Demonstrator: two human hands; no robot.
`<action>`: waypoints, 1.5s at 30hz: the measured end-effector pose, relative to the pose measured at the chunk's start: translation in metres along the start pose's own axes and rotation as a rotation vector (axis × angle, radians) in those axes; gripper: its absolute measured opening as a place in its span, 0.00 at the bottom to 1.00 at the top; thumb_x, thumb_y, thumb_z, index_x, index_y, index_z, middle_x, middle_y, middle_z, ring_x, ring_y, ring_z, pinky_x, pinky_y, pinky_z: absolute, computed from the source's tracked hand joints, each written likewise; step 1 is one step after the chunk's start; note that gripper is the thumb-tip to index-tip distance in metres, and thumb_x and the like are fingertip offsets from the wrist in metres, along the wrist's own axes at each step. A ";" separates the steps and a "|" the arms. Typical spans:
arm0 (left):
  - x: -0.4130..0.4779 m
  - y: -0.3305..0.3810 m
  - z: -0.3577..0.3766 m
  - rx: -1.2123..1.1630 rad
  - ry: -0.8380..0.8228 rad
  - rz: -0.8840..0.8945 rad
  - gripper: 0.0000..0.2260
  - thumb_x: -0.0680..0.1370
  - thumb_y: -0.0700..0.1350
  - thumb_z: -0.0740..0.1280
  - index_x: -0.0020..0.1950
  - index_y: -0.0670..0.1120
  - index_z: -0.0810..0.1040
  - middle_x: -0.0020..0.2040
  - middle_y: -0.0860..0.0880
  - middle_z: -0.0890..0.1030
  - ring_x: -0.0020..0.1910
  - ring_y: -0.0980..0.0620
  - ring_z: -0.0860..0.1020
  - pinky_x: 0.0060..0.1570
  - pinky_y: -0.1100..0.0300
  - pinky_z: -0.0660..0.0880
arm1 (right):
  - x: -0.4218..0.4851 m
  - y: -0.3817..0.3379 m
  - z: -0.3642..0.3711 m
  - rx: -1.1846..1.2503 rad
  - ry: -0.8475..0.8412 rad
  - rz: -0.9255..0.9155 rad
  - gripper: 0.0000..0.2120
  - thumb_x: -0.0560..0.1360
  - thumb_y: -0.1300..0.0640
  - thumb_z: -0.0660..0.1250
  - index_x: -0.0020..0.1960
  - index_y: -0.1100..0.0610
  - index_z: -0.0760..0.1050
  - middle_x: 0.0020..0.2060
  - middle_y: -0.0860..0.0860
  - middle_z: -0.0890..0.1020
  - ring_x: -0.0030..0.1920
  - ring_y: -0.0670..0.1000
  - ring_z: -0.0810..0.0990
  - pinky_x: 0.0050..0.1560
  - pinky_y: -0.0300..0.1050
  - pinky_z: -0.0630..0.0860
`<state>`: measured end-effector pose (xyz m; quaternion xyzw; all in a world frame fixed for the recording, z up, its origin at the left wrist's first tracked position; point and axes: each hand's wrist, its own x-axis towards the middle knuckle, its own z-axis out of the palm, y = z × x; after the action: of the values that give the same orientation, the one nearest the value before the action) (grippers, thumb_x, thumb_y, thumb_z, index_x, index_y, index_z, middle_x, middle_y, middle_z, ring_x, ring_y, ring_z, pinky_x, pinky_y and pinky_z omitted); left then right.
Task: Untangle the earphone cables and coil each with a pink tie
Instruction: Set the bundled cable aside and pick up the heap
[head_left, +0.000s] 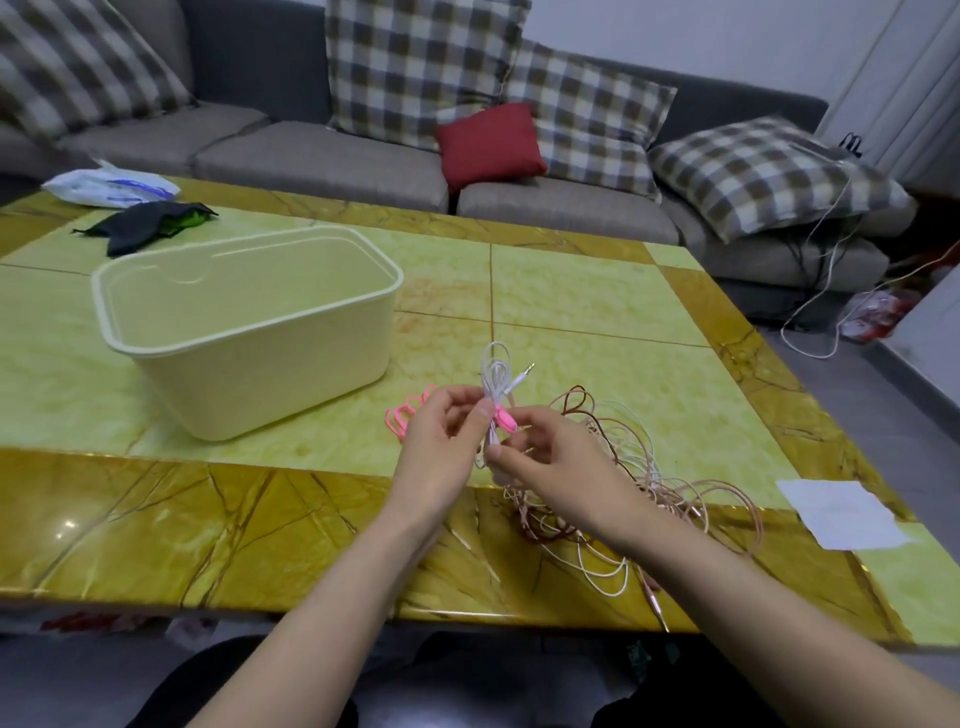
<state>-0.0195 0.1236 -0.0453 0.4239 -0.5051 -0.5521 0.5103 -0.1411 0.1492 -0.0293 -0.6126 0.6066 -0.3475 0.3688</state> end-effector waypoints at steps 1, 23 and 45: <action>0.001 0.002 -0.002 0.017 0.020 0.012 0.03 0.79 0.40 0.63 0.50 0.48 0.75 0.43 0.50 0.81 0.37 0.65 0.77 0.38 0.72 0.72 | 0.003 -0.001 0.001 -0.004 -0.013 -0.010 0.06 0.74 0.56 0.69 0.51 0.53 0.75 0.34 0.49 0.81 0.36 0.46 0.81 0.49 0.50 0.77; 0.084 0.060 -0.125 1.667 0.174 0.304 0.11 0.78 0.37 0.57 0.56 0.49 0.71 0.54 0.49 0.76 0.56 0.46 0.73 0.50 0.54 0.62 | 0.161 -0.092 0.034 -0.317 0.082 -0.244 0.10 0.75 0.57 0.67 0.37 0.61 0.77 0.27 0.51 0.75 0.28 0.47 0.71 0.30 0.34 0.66; 0.071 0.068 -0.108 1.644 0.108 0.285 0.12 0.78 0.37 0.60 0.59 0.51 0.70 0.55 0.50 0.75 0.56 0.47 0.73 0.51 0.53 0.62 | 0.147 -0.090 0.052 -0.790 0.099 -0.359 0.15 0.80 0.51 0.58 0.50 0.62 0.77 0.47 0.56 0.80 0.47 0.56 0.77 0.45 0.51 0.76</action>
<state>0.0872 0.0418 0.0113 0.6191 -0.7705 0.0833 0.1270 -0.0487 0.0028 0.0209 -0.7849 0.5939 -0.1763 0.0100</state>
